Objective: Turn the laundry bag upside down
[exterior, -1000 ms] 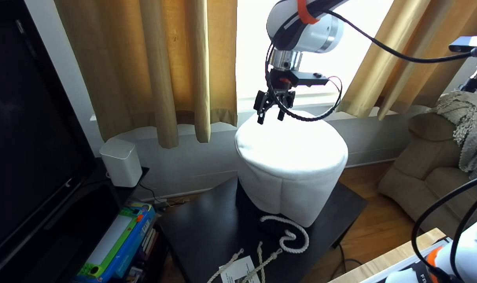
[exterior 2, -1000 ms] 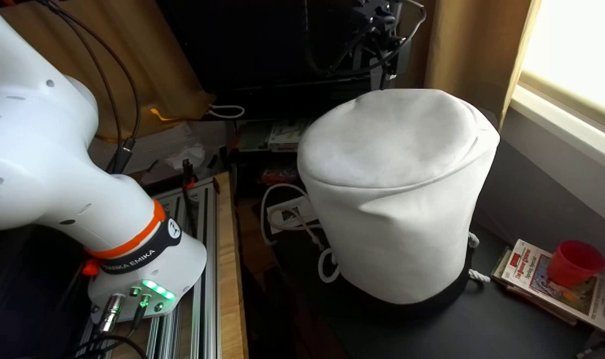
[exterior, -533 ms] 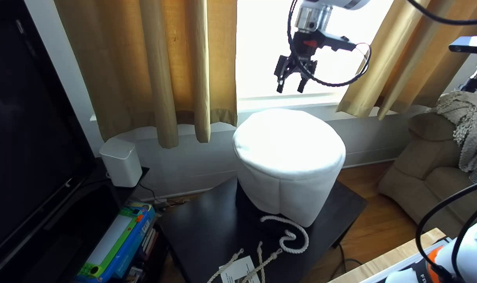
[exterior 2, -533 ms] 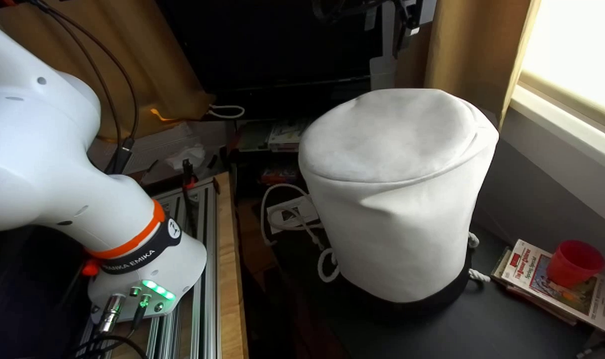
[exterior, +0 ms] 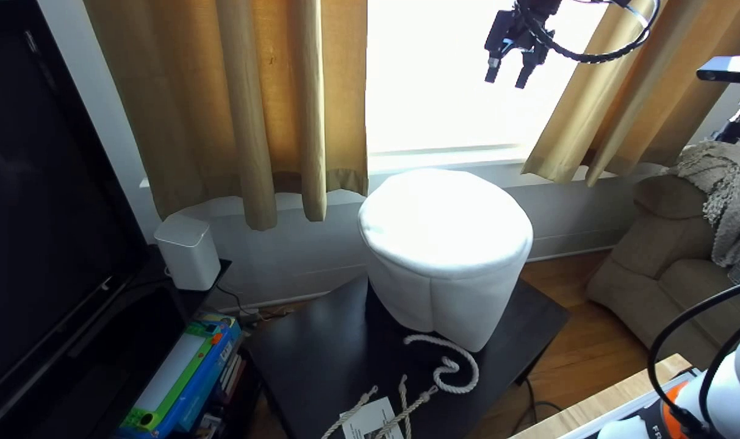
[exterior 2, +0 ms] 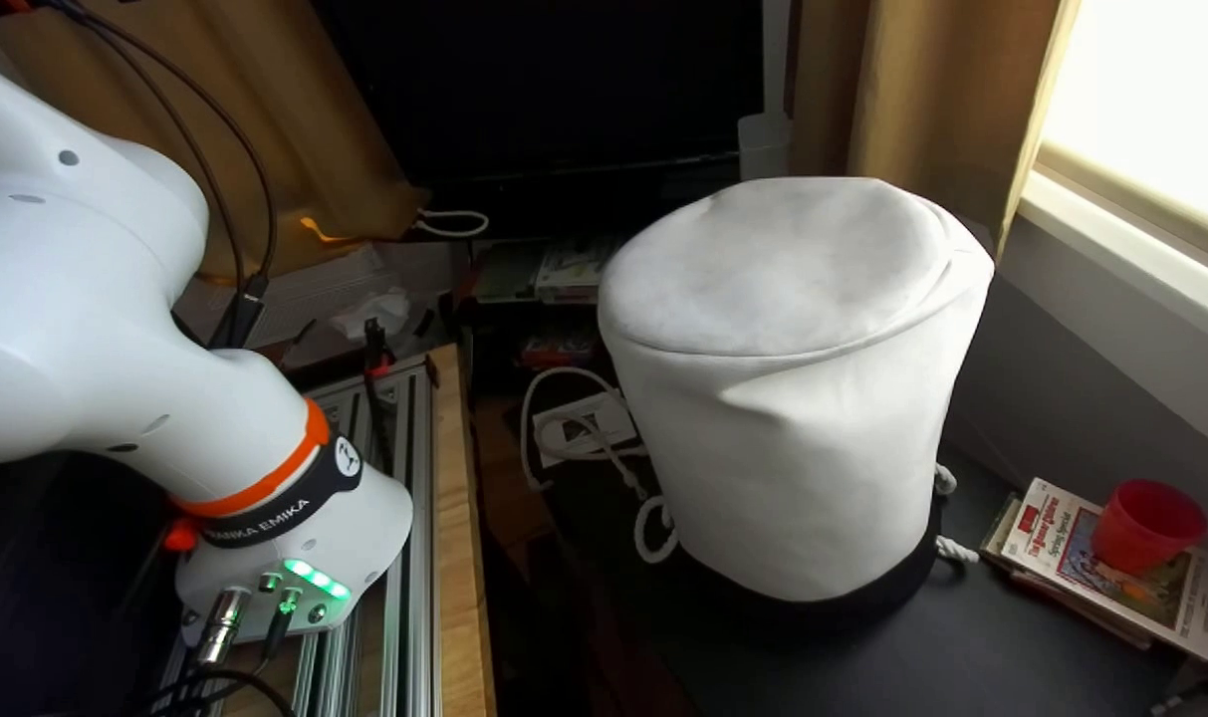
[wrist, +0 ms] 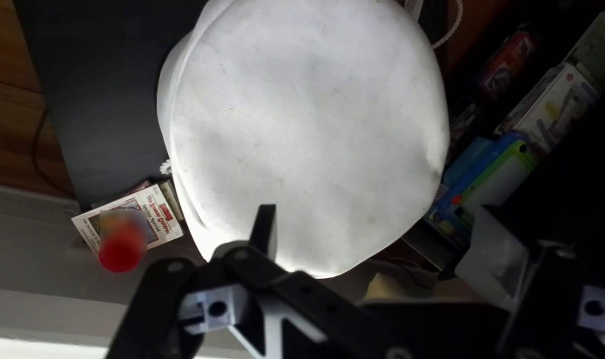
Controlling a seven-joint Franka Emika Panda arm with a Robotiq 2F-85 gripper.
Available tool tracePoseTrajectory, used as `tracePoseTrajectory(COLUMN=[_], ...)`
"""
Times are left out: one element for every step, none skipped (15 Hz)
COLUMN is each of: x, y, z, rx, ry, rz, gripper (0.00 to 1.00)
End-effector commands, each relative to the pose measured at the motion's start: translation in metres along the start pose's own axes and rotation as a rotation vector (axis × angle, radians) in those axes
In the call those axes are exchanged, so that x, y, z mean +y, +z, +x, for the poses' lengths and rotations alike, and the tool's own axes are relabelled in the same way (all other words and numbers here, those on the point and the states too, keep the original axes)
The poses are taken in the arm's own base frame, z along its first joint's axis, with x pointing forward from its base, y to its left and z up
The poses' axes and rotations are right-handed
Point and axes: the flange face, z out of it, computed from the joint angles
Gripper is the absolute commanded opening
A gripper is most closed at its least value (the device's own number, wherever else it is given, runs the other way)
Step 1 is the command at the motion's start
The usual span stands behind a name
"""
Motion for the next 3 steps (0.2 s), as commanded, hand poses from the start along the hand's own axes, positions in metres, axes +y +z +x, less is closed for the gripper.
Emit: tracePoseTrajectory(x=[-0.0005,-0.0011,-0.0011], y=[0.0004,0.0018,0.0028], z=[0.0006,0.0015,0.0021], rx=[-0.002,-0.005,-0.007], ry=[-0.001,-0.002,-0.003], rz=[0.000,0.001,0.001], gripper=[1.00,1.00,1.00])
